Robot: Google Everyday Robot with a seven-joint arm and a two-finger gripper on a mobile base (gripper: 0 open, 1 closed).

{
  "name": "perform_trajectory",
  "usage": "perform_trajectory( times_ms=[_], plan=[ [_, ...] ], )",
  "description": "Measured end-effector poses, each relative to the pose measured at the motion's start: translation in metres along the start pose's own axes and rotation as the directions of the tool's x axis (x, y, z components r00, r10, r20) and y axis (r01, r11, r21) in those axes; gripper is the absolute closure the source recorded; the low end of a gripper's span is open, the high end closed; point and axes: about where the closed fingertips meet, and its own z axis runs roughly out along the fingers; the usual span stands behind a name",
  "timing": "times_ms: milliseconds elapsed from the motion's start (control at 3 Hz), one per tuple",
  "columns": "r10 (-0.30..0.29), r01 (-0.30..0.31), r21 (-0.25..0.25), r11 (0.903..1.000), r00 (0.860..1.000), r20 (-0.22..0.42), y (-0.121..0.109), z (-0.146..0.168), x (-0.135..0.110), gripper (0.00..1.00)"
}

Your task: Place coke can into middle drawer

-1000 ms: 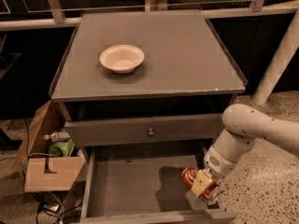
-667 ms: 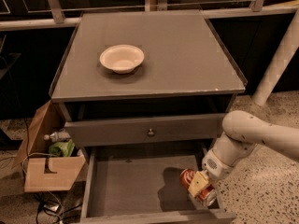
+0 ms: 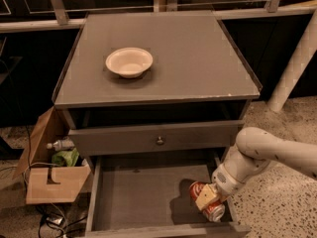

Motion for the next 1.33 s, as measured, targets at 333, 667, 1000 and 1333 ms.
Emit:
perform_trajectory(
  times_ms=[333,667,1000,1333],
  plan=[
    [0.06,-0.061,-0.016,0.998,0.998,-0.03,-0.008,0.035,0.003,1.0],
    [0.108,-0.109,-0.025,0.9937,0.994,-0.026,-0.015,0.059,-0.004,1.0],
    [0.114,-0.114,-0.026,0.9931,0.993,-0.024,-0.016,0.062,-0.005,1.0],
    [0.14,-0.139,-0.041,0.9894,0.99,0.011,-0.017,0.051,-0.015,1.0]
  ],
)
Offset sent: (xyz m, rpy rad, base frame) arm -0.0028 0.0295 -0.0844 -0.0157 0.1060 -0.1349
